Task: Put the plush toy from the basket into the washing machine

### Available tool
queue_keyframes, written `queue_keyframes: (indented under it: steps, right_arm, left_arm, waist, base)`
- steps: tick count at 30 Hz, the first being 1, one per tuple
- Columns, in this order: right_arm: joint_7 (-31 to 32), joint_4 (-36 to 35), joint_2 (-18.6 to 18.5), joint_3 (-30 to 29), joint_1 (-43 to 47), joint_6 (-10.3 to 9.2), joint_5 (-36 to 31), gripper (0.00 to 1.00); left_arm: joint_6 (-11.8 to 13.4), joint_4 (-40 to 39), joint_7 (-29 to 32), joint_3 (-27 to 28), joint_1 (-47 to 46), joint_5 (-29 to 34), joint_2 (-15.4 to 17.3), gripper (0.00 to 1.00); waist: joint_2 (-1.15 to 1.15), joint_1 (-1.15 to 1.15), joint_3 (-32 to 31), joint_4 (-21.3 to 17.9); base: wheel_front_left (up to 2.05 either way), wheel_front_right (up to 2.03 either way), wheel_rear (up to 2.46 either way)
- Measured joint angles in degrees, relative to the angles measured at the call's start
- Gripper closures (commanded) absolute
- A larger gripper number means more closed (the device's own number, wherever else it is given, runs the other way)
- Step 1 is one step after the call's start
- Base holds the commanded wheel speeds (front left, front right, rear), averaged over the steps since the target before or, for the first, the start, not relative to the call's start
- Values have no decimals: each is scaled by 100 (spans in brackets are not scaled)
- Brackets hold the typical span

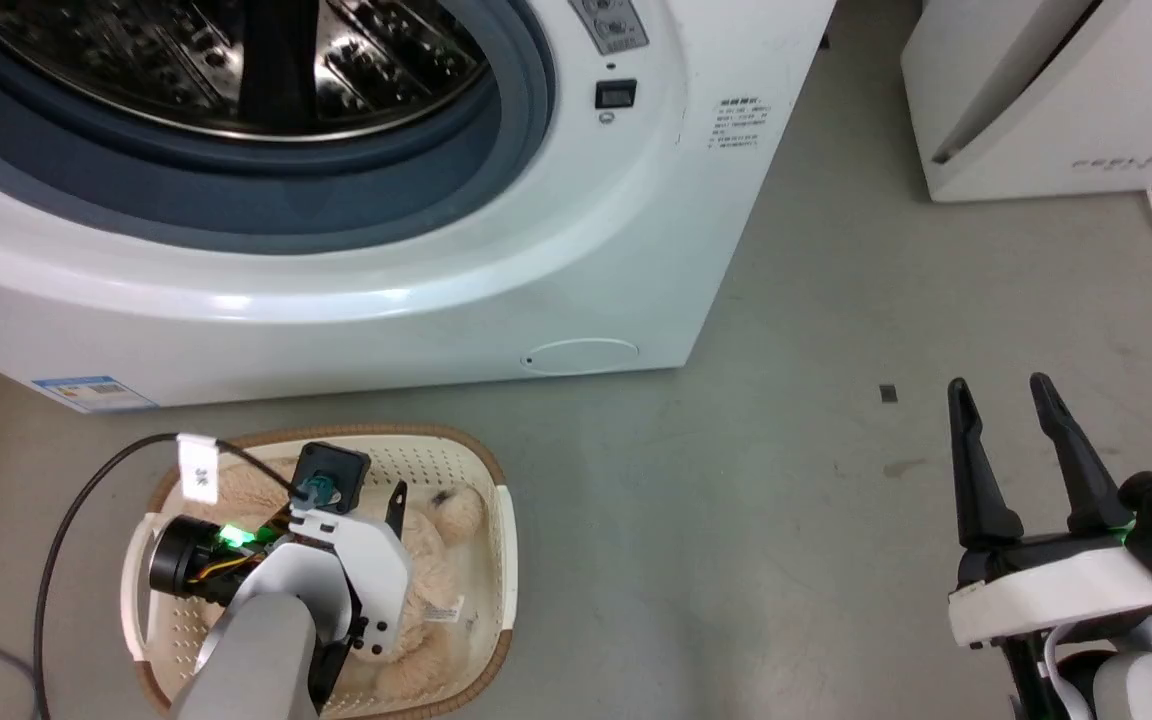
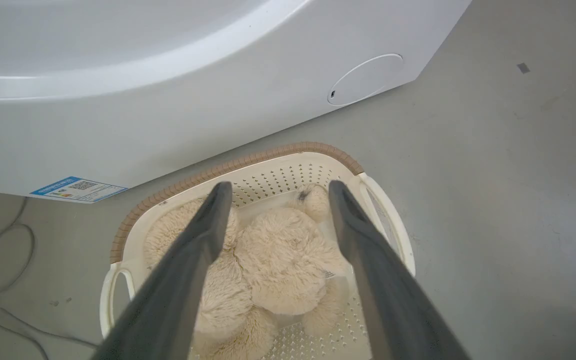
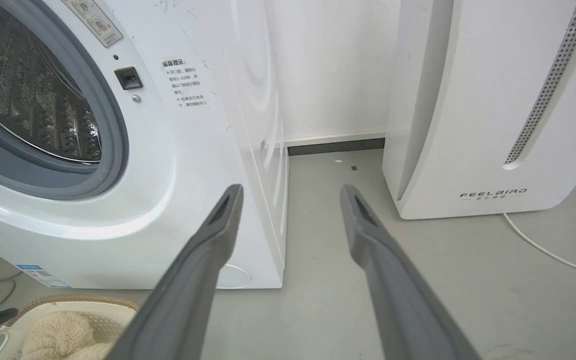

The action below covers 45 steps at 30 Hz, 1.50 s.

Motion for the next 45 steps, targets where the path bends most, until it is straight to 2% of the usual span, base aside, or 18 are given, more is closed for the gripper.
queue_keyframes:
  steps: [25, 31, 40, 45]
  right_arm:
    - [-285, -98, 0, 12, -615, -1, 506, 0]
    - [-358, -133, 0, 15, -767, -1, 589, 0]
    - [-458, -166, 0, 9, -945, -1, 799, 0]
    - [-513, -174, 0, 7, -1026, -1, 877, 0]
  left_arm:
    - [-178, 1460, 1249, -1755, -1287, 21, 733, 0]
    - [-192, 1811, 1326, -2084, -1680, 87, 894, 0]
    - [7, 2330, 1300, -2391, -2162, 71, 953, 0]
    - [36, 2607, 1271, -2635, -2466, 73, 980, 0]
  waist:
    - [0, 0, 1593, -353]
    - [0, 0, 2025, -414]
    - [0, 0, 2604, -501]
    - [0, 0, 2879, -529]
  base:
    - [0, 0, 0]
    - [0, 0, 0]
    - [0, 0, 0]
    - [0, 0, 0]
